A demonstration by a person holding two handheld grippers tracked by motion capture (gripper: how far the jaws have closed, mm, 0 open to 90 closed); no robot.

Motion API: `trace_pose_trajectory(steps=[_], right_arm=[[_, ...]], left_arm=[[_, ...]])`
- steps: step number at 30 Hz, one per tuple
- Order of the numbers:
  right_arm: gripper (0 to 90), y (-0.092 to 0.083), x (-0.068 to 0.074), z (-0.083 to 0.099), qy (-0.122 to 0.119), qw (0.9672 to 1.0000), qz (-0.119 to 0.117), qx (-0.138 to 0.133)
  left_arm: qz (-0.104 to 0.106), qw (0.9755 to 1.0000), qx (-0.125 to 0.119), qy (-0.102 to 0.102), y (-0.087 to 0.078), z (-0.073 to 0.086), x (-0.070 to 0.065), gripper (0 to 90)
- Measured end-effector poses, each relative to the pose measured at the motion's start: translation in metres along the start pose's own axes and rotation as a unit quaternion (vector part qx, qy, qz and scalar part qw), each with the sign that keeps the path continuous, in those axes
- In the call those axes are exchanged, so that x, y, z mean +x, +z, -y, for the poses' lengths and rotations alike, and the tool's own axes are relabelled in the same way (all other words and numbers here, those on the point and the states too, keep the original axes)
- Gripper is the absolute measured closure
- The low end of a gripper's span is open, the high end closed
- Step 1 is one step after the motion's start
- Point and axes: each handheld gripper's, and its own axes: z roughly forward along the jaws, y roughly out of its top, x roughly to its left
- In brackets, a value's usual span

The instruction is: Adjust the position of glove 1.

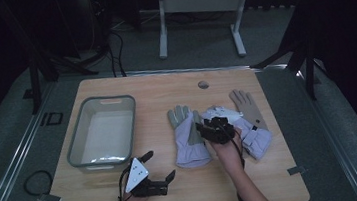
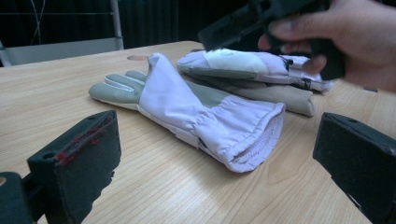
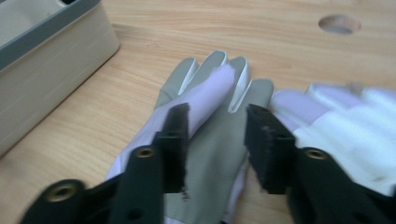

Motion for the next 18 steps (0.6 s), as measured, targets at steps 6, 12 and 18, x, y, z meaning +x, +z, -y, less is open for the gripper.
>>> trace_pose_trajectory(steps=[6,12,18], right_arm=[[52.2,-0.019,-0.022,-0.012,-0.060,0.9981,-0.011,0.005],[52.6,-0.030,-0.054,-0.017,-0.095,0.9947,-0.027,0.029],[53.1,-0.044,-0.083,-0.020,-0.129,0.9904,-0.017,0.049]], left_arm=[[0.000,1.0000,-0.001,-0.001,0.000,0.000,0.000,1.0],[0.001,1.0000,-0.001,-0.004,0.000,0.000,0.001,1.0],[0.001,1.0000,-0.001,-0.003,0.000,0.000,0.000,1.0]])
